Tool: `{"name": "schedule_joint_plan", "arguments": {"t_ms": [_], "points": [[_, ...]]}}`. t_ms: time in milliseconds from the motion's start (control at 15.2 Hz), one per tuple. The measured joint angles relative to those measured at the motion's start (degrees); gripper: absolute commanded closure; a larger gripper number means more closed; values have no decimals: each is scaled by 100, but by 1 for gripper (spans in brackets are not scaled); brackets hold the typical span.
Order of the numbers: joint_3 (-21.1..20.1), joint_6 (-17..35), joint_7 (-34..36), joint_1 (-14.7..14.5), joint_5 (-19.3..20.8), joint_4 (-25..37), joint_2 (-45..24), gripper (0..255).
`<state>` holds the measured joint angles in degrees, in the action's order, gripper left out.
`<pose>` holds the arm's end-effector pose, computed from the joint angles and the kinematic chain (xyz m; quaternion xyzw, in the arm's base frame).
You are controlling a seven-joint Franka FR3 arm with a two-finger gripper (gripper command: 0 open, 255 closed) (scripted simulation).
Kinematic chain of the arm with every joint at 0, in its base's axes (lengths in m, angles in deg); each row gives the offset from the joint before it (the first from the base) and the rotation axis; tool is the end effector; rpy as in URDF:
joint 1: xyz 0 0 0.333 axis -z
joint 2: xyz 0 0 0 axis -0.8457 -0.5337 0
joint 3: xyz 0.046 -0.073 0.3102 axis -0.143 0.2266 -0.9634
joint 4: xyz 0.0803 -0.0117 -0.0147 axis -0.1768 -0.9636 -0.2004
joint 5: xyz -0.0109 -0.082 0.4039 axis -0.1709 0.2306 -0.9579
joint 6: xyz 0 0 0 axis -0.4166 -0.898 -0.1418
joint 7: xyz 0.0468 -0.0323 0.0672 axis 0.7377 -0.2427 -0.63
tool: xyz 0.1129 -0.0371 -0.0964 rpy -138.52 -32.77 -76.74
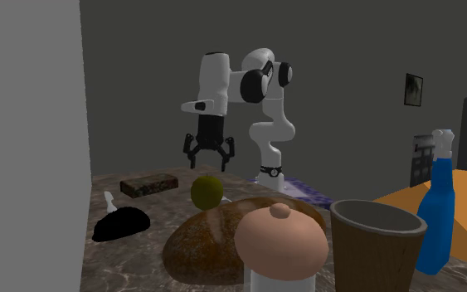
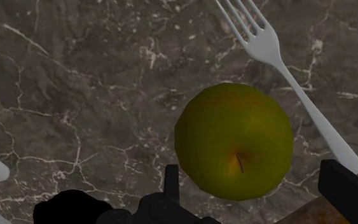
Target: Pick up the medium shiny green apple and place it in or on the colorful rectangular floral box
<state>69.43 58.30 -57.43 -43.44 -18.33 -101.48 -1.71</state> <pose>0.5481 -0.3682 0.3467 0.9915 -0.1218 0.0198 0.0401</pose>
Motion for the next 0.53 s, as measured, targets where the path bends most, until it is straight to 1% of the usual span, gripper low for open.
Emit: {"name": "schedule_joint_plan", "arguments": {"t_ms": [330, 396, 528], "points": [[-2, 21, -3, 2, -6, -7, -13, 0], [-2, 21, -3, 2, -6, -7, -13, 255], [-2, 21, -3, 2, -6, -7, -13, 255]]}}
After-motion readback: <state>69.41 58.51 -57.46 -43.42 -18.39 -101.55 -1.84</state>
